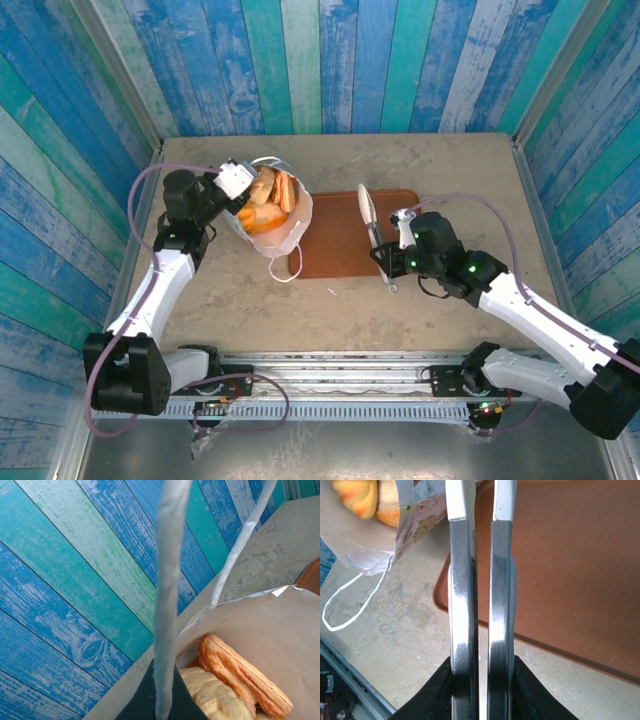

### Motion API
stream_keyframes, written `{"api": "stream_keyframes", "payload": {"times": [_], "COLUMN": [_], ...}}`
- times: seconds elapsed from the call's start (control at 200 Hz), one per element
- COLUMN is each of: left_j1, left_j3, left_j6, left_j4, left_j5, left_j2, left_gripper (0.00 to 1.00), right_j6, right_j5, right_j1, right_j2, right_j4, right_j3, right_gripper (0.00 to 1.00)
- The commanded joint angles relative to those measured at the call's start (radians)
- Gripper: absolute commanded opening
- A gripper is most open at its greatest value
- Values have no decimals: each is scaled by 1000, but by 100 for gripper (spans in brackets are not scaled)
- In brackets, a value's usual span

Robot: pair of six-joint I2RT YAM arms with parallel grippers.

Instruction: Take the fake bread out of the paper bag

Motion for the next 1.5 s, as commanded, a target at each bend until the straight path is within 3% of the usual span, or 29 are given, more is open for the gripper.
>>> {"api": "stream_keyframes", "payload": {"times": [0.0, 0.306, 0.511, 0.876, 1.177, 1.307, 1.497], "left_j1": [-11, -11, -11, -11, -17, -17, -17], "left_j3": [10, 2, -5, 5, 68, 97, 44], "left_j6": [-17, -21, -22, -26, -82, -104, -124], "left_j4": [115, 127, 132, 110, 39, 0, 80], "left_j5": [34, 24, 20, 25, 24, 50, 64], "left_j2": [-36, -39, -46, -43, -13, 3, -20], "left_gripper": [0, 0, 0, 0, 0, 3, 8], "right_j6": [-29, -43, -60, -15, 35, 67, 103], "right_j5": [-41, -53, -81, -206, -177, -176, -132], "right_j1": [-6, -7, -7, 40, 173, 184, 184], "right_j2": [17, 39, 48, 101, 197, 238, 302], "right_j4": [13, -14, -37, -116, -182, -182, -169], "right_j3": [46, 86, 109, 260, 413, 436, 463], "right_gripper": [32, 33, 27, 26, 27, 27, 30]}}
